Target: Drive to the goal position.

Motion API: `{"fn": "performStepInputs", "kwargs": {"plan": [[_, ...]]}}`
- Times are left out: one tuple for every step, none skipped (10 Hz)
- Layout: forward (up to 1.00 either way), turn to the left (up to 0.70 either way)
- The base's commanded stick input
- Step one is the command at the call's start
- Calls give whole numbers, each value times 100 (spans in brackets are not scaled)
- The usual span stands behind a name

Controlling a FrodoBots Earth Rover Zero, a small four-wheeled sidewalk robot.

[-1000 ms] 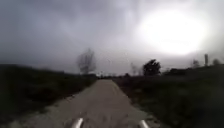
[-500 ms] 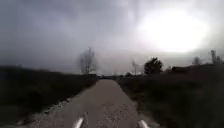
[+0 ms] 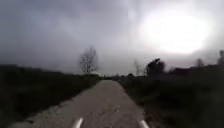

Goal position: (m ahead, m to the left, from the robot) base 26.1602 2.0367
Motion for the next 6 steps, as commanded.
{"fn": "performStepInputs", "kwargs": {"plan": [[70, -1], [70, -26], [70, -33], [70, -20], [70, -1], [70, 0]]}}
